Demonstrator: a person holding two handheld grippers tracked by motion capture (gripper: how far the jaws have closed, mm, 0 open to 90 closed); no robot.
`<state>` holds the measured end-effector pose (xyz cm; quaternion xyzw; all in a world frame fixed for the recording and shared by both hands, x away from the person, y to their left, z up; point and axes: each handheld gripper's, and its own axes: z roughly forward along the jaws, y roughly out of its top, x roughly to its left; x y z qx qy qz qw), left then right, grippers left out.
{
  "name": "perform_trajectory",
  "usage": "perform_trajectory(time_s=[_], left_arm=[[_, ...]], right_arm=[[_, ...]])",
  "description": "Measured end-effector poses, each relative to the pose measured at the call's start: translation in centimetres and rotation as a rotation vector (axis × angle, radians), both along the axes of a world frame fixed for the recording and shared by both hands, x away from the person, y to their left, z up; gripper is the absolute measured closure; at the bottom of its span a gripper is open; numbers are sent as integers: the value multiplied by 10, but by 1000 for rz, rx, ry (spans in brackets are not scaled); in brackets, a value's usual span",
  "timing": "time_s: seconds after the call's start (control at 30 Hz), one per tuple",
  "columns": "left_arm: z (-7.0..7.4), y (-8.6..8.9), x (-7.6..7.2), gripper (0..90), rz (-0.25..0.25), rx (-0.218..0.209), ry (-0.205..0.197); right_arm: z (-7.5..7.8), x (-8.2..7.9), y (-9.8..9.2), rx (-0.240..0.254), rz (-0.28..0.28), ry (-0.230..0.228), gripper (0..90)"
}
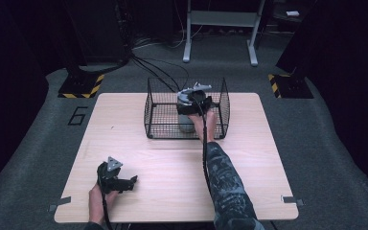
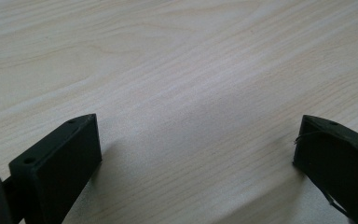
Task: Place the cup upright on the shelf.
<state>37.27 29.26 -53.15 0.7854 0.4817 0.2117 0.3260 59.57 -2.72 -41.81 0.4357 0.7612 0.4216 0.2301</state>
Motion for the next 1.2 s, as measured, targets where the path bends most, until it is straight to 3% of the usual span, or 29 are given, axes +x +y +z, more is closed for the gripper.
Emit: perform_trajectory(time_s=[0.2,0.33,1.2], left_arm=[[0,0,0,4,1,0,0],[0,0,0,4,0,0,0],[0,-1,0,4,7,-5,0]], right_arm=[[1,-4,3,-21,1,-6,33],[0,-2,1,-8,-6,-12,32],[6,-1,2,-20,-9,39,0]])
